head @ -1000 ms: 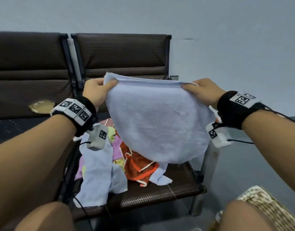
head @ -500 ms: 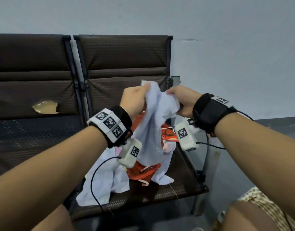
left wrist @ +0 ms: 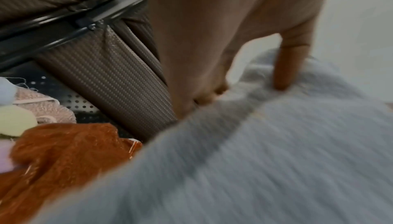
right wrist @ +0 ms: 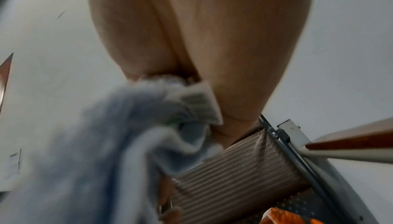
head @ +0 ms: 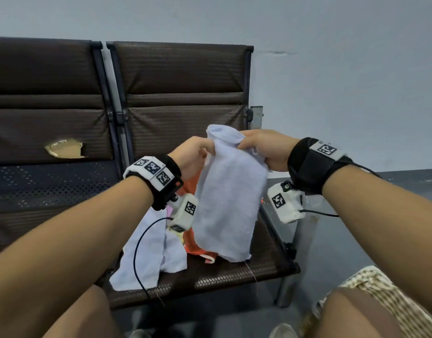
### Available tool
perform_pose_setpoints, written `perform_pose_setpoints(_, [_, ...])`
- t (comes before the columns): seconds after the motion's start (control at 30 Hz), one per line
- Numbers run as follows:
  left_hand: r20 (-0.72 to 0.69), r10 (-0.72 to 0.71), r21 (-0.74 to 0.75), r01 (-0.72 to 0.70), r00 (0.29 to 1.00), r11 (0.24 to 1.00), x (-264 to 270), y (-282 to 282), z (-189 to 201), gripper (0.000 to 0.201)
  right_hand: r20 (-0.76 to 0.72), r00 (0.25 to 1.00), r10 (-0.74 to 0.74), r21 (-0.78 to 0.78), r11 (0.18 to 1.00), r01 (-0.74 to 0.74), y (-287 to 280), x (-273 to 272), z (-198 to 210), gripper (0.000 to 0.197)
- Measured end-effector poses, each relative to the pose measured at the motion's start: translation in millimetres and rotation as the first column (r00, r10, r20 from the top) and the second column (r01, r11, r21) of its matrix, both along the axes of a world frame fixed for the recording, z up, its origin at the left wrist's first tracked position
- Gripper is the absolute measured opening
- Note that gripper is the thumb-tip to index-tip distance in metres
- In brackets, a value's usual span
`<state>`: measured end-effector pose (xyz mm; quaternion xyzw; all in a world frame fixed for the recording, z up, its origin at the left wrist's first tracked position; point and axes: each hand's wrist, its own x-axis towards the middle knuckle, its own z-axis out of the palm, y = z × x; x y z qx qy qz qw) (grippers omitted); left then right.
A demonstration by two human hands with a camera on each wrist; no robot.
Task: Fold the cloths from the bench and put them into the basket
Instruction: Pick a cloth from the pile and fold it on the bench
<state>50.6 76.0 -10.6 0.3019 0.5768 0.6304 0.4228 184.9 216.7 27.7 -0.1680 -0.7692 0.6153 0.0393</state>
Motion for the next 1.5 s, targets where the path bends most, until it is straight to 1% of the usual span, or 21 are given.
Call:
perform_pose_setpoints(0.03, [0.017, -0.073, 0.013, 0.073, 0.997, 0.997, -3, -2, -1, 0.042, 0.007, 1.000, 0.002, 0.072, 0.997, -0.003, 4, 2, 1, 0.029])
perform_pose_setpoints(0.07, [0.012, -0.085, 0.028, 0.085, 0.996, 0.996, -7, 0, -1, 0.037, 0.034, 0.999, -0.007, 0.171, 0.985, 0.001, 11, 3, 0, 0.026])
perform_pose_setpoints(0.17, [-0.189, 0.101, 0.000, -0.103, 0.977, 0.995, -20, 11, -4, 0.029, 0.234, 0.957, -0.169, 0.526, 0.850, 0.021, 38, 4, -4, 0.032])
perform_pose_setpoints(0.23, [-0.349, 0.120, -0.041, -0.143, 0.929, 0.989, -30, 20, -4, 0.025, 0.250, 0.916, -0.313, 0.612, 0.784, 0.100, 50, 2, -8, 0.029])
perform_pose_setpoints(0.33, [-0.491, 0.227, -0.006, -0.264, 0.841, 0.964, -38, 35, 5, 0.024, 0.051, 0.911, -0.410, 0.602, 0.740, 0.299, 55, -4, -9, 0.013])
perform_pose_setpoints(0.43, [-0.512, 0.409, 0.166, -0.380, 0.755, 0.910, -41, 45, 29, 0.030, -0.257, 0.850, -0.459, 0.506, 0.686, 0.523, 58, -13, -1, 0.029])
perform_pose_setpoints(0.5, [-0.483, 0.453, 0.257, -0.374, 0.749, 0.891, -44, 47, 46, 0.032, -0.413, 0.794, -0.446, 0.427, 0.675, 0.602, 58, -18, 7, 0.033])
perform_pose_setpoints(0.53, [-0.472, 0.448, 0.279, -0.353, 0.759, 0.893, -46, 46, 53, 0.025, -0.461, 0.778, -0.427, 0.402, 0.681, 0.612, 58, -20, 10, 0.034])
perform_pose_setpoints(0.63, [-0.455, 0.410, 0.304, -0.295, 0.791, 0.906, -48, 39, 52, 0.010, -0.509, 0.768, -0.389, 0.395, 0.687, 0.610, 54, -18, 7, 0.035])
perform_pose_setpoints(0.67, [-0.443, 0.409, 0.300, -0.298, 0.798, 0.906, -48, 34, 45, 0.010, -0.498, 0.782, -0.376, 0.407, 0.695, 0.593, 52, -16, -1, 0.034])
perform_pose_setpoints(0.73, [-0.427, 0.378, 0.229, -0.306, 0.822, 0.924, -43, 24, 20, 0.013, -0.399, 0.856, -0.329, 0.483, 0.719, 0.501, 49, -11, -24, 0.030])
perform_pose_setpoints(0.8, [-0.429, 0.255, 0.067, -0.251, 0.867, 0.966, -35, 11, -15, 0.014, -0.205, 0.946, -0.251, 0.595, 0.735, 0.325, 44, -3, -56, 0.031])
perform_pose_setpoints(0.87, [-0.352, 0.095, -0.119, -0.145, 0.931, 0.982, -26, -4, -51, 0.020, 0.007, 0.986, -0.164, 0.636, 0.762, 0.123, 39, 6, -88, 0.031])
perform_pose_setpoints(0.93, [-0.261, -0.068, -0.333, -0.024, 0.963, 0.943, -16, -20, -82, 0.020, 0.236, 0.969, -0.075, 0.588, 0.805, -0.080, 35, 15, -120, 0.027])
perform_pose_setpoints(1.03, [-0.161, -0.259, -0.581, 0.121, 0.952, 0.805, -6, -35, -114, 0.019, 0.478, 0.876, 0.057, 0.343, 0.906, -0.246, 30, 24, -160, 0.019])
perform_pose_setpoints(1.1, [-0.132, -0.324, -0.652, 0.164, 0.937, 0.740, -5, -37, -127, 0.029, 0.541, 0.836, 0.089, 0.212, 0.948, -0.239, 28, 27, -177, 0.024])
perform_pose_setpoints(1.2, [-0.142, -0.349, -0.682, 0.164, 0.926, 0.713, -8, -31, -139, 0.027, 0.558, 0.824, 0.093, 0.092, 0.981, -0.173, 26, 27, -188, 0.024])
perform_pose_setpoints(1.3, [-0.184, -0.261, -0.632, 0.090, 0.948, 0.770, -17, -18, -152, 0.014, 0.543, 0.840, 0.003, 0.055, 0.998, -0.039, 31, 20, -196, 0.017])
perform_pose_setpoints(1.37, [-0.255, -0.168, -0.561, -0.005, 0.952, 0.828, -25, -7, -162, 0.020, 0.500, 0.862, -0.079, 0.067, 0.996, 0.052, 37, 12, -204, 0.015])
perform_pose_setpoints(1.43, [-0.406, -0.060, -0.464, -0.149, 0.912, 0.873, -35, 5, -174, 0.024, 0.420, 0.889, -0.182, 0.110, 0.983, 0.149, 46, 2, -214, 0.013])
perform_pose_setpoints(1.5, [-0.567, 0.045, -0.352, -0.291, 0.823, 0.890, -43, 18, -183, 0.021, 0.306, 0.901, -0.307, 0.204, 0.946, 0.253, 56, -9, -223, 0.007])
